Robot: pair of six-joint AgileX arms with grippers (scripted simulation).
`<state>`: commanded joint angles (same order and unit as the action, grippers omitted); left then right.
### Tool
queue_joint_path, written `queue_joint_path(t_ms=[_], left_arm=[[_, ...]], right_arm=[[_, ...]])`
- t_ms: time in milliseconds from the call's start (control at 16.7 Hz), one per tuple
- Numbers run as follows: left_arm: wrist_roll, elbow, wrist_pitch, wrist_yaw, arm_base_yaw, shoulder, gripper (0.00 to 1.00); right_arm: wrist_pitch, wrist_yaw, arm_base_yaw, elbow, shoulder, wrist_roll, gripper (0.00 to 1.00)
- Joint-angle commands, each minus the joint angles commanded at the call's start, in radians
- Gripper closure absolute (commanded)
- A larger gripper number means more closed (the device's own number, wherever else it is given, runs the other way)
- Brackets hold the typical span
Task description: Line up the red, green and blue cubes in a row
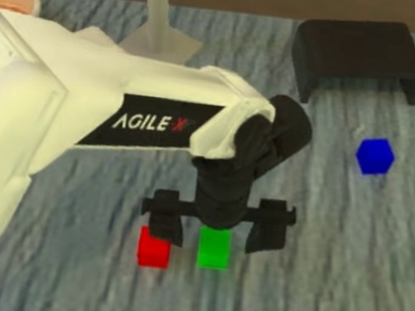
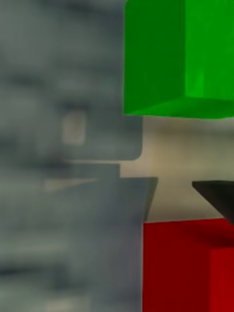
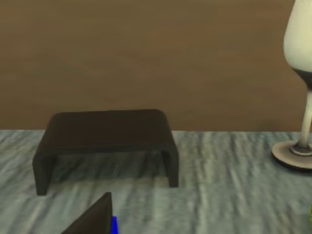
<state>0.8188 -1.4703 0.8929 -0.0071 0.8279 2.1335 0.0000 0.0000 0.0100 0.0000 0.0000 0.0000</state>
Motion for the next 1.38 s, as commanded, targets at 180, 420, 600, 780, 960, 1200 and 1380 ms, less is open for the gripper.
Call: queue_joint_path(t_ms=[180, 420, 600, 780, 960, 1200, 1380], left_arm=[[0.0, 0.0, 0.0, 0.0, 0.0, 0.0, 0.0], [0.0, -0.003, 0.004, 0.0, 0.0, -0.002, 0.0], [0.001, -0.052, 0.071, -0.001, -0.002, -0.023, 0.0], [0.005, -0.118, 0.183, 0.0, -0.011, -0.058, 0.0], [0.004, -0.159, 0.243, -0.001, -0.017, -0.085, 0.0], [0.004, -0.158, 0.242, -0.001, -0.012, -0.081, 0.0], [-0.002, -0.107, 0.21, -0.004, -0.04, -0.138, 0.0]], right_arm=[[0.0, 0.0, 0.0, 0.0, 0.0, 0.0, 0.0], [0.0, 0.0, 0.0, 0.0, 0.0, 0.0, 0.0], [0.0, 0.0, 0.0, 0.0, 0.0, 0.0, 0.0], [0.0, 0.0, 0.0, 0.0, 0.0, 0.0, 0.0], [0.0, 0.0, 0.0, 0.0, 0.0, 0.0, 0.0], [0.0, 0.0, 0.0, 0.0, 0.0, 0.0, 0.0], [-0.042, -0.002, 0.009, 0.061, 0.061, 0.001, 0.0]])
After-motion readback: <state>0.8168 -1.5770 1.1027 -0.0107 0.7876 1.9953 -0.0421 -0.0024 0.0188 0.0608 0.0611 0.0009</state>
